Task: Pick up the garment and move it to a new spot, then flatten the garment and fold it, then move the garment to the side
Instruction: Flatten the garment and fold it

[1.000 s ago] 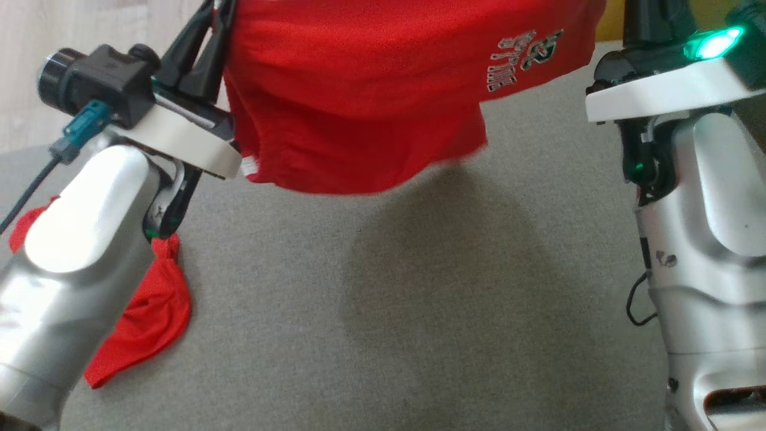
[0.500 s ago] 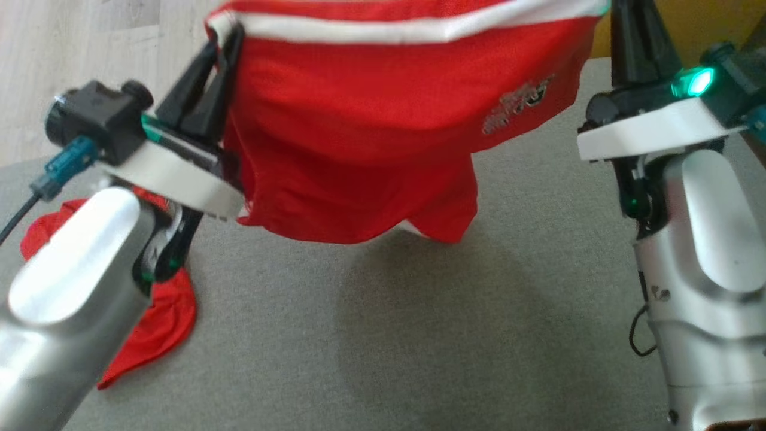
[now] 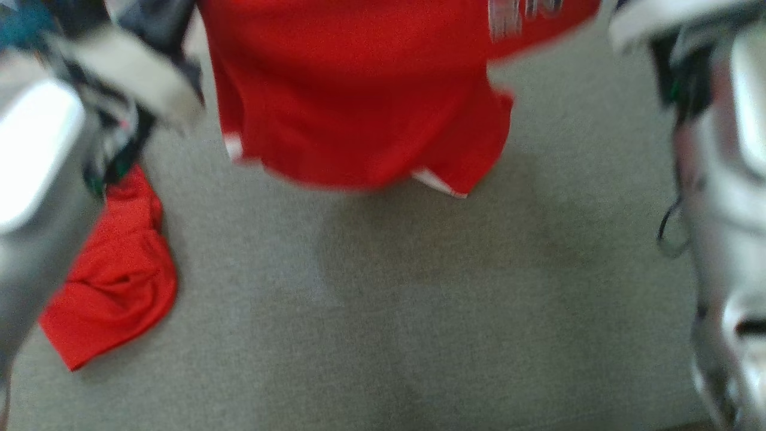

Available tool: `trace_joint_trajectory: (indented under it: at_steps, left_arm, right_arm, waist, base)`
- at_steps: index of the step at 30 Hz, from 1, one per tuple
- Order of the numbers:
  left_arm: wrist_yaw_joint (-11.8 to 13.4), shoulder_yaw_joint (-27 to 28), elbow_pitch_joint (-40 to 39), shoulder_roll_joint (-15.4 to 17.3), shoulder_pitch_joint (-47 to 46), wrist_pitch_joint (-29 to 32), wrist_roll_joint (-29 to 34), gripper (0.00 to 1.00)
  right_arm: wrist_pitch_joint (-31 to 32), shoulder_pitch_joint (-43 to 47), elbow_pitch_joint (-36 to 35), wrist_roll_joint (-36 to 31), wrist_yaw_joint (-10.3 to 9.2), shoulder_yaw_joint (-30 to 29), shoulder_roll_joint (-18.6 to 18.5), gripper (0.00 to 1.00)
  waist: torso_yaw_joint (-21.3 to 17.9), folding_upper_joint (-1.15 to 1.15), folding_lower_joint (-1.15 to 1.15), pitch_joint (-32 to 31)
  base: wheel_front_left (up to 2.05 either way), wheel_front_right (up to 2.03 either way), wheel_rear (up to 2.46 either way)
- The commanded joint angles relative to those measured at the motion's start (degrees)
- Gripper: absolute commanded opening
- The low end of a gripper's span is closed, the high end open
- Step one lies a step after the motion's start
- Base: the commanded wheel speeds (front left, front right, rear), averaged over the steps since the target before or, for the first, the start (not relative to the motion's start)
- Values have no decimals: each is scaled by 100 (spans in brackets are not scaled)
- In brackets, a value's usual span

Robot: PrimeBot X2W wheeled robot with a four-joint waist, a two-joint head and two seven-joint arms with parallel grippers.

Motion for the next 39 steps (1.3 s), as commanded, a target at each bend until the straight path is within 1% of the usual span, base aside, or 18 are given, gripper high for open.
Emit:
trace_joint_trajectory:
  at_steps: [1,4,7,10,13,17,21,26,27,28,33,36,39]
  left_arm:
    - [-18,362,42,146,-510,-25,-31,0]
    - [-125,429,753,-2,-1268,-267,175,0]
    - [-199,482,1359,-185,-1918,-687,370,0]
    - [-297,468,1814,-387,-2352,-1190,466,0]
    - [-367,404,2116,-563,-2545,-1546,522,0]
    - [-406,264,2217,-724,-2352,-1683,589,0]
    - [-411,8,1829,-745,-1829,-1691,615,0]
    - [-413,-361,1544,-588,-976,-1692,520,0]
    - [-413,-361,1544,-588,-976,-1692,520,0]
    - [-413,-546,1467,-517,-618,-1693,439,0]
    - [-413,-964,1295,-363,195,-1693,219,0]
    - [-413,-1172,1181,-303,605,-1693,72,0]
    - [-414,-1342,1030,-256,973,-1693,10,0]
  right_arm:
    - [-88,-399,-55,-61,-4,64,-1,0]
    - [-486,-1210,674,-326,-4,36,-20,0]
    - [-899,-1919,1299,-630,-4,-312,20,0]
    - [-1074,-2330,1688,-959,-4,-773,106,0]
    - [-1108,-2394,1707,-1224,-4,-1165,207,0]
    - [-1111,-1974,1667,-1470,-4,-1070,298,0]
    - [-1112,-1523,1906,-1589,-4,-775,232,0]
    - [-1113,-1153,2719,-1545,-4,-193,55,0]
    - [-1113,-1153,2719,-1545,-4,-193,55,0]
    - [-1090,-1060,3149,-1460,-4,156,-10,0]
    - [-828,-784,4077,-1120,-4,1169,-158,0]
    - [-631,-557,4319,-757,-4,1736,-228,0]
    - [-329,-255,4401,-285,-4,2284,-287,0]
  waist:
    - [22,0,-1,457]
    - [14,0,-1,802]
    - [32,0,-1,1061]
    - [63,0,-1,1240]
    - [122,0,-1,1379]
    - [166,0,-1,1472]
    - [213,0,-1,1489]
    - [230,0,-1,1253]
    - [230,0,-1,1253]
    - [227,0,-1,1100]
    - [230,0,-1,625]
    - [225,0,-1,348]
    - [204,0,-1,90]
  base:
    - [0,0,0]
    - [0,0,0]
    - [0,0,0]
    - [0,0,0]
    - [0,0,0]
    - [0,0,0]
    - [0,0,0]
    - [0,0,0]
    - [0,0,0]
    - [0,0,0]
    - [0,0,0]
    - [0,0,0]
    - [0,0,0]
